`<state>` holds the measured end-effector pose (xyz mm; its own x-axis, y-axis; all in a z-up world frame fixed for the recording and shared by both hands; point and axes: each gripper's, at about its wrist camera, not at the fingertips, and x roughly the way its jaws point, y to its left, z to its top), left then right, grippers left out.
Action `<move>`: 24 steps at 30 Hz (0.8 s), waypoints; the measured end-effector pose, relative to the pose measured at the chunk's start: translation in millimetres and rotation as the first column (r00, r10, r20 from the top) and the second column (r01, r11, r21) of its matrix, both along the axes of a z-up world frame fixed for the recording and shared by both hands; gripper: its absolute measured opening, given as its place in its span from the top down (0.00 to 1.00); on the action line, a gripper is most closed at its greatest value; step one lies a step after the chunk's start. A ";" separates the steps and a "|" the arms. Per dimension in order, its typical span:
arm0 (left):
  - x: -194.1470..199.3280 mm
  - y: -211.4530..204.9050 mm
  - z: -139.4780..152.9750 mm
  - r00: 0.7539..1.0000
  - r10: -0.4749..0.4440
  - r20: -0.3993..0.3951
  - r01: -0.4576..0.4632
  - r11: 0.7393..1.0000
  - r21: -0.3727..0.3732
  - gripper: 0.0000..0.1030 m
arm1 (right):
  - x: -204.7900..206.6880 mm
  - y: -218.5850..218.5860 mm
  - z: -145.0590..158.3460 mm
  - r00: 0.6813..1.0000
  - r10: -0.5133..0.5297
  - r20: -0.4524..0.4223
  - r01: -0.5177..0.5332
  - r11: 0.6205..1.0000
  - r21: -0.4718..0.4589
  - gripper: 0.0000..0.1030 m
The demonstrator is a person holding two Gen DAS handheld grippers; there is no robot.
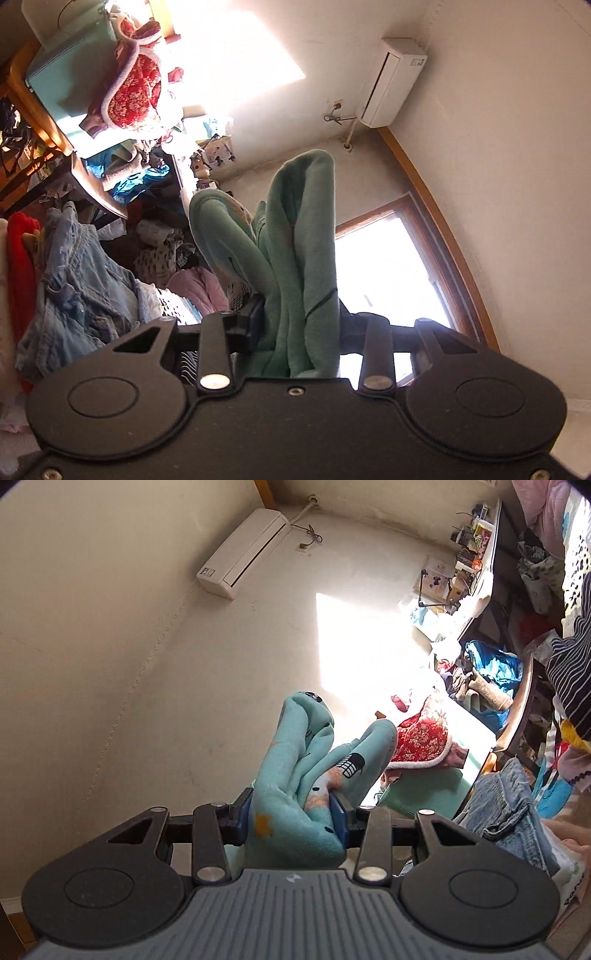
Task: Fold clothes
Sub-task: 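Carry the folded romper with both grippers onto the clothes stack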
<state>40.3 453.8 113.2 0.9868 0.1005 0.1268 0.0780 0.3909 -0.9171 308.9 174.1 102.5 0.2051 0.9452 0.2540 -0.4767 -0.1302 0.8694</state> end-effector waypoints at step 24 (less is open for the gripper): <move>-28.7 7.0 -72.2 0.962 0.117 -0.246 -0.119 0.993 0.006 0.29 | -61.4 -3.1 -35.0 0.981 -0.148 0.125 0.191 0.854 -0.484 0.31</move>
